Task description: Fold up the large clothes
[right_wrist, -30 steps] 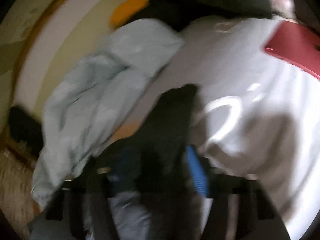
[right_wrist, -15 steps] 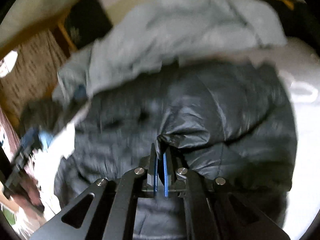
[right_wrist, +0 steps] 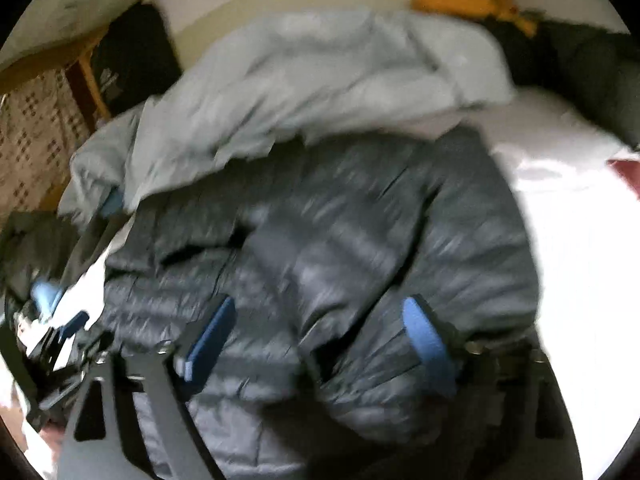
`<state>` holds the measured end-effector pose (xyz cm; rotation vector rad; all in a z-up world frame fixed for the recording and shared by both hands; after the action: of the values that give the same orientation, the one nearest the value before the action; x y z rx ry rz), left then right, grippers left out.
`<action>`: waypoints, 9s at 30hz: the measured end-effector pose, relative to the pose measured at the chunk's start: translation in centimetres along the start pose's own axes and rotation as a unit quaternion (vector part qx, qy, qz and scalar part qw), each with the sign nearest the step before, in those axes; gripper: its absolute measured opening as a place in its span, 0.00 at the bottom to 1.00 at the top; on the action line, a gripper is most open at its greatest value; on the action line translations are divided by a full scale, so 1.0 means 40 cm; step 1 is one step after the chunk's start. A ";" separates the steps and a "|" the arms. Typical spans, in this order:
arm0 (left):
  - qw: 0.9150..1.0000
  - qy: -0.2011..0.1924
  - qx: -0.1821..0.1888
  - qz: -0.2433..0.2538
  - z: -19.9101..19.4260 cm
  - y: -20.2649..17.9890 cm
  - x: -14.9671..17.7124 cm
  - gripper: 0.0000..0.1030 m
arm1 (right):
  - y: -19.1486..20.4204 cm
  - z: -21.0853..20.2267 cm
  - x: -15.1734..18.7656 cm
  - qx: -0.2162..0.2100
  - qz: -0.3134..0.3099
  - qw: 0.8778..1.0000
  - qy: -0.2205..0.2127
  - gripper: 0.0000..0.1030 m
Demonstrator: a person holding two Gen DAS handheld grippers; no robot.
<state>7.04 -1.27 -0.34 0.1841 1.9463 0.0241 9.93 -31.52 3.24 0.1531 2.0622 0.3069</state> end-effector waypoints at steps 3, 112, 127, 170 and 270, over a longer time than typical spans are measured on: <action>1.000 -0.021 0.020 0.009 -0.030 -0.035 -0.028 0.73 | -0.066 -0.035 -0.049 0.042 0.035 0.998 -0.034 0.85; 0.997 0.062 -0.045 0.033 0.337 0.227 -0.221 0.86 | -0.100 0.046 -0.077 0.192 -0.171 0.966 -0.019 0.86; 0.972 0.202 -0.121 0.014 0.552 0.353 -0.086 0.85 | -0.224 0.446 -0.120 0.118 -0.089 0.977 0.152 0.85; 0.995 -0.095 0.009 -0.010 -0.239 -0.011 -0.116 0.99 | -0.022 -0.239 0.054 0.047 -0.045 0.996 -0.068 0.99; 0.985 0.104 0.006 -0.134 0.115 0.318 -0.024 0.85 | -0.177 0.095 -0.028 0.046 -0.069 0.992 0.092 0.80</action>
<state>13.14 10.85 0.16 -0.0780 2.1663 -0.1511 13.93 -37.98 0.44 0.0375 2.2591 0.1453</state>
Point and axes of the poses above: each gripper's, at about its wrist camera, not at the fingertips, and z roughly the way its jaws point, y to its left, x to its underside, the point moved 3 cm from there along z, roughly the way its jaws point, and after that the axes turned 11 degrees about -y, right-handed, at the moved point
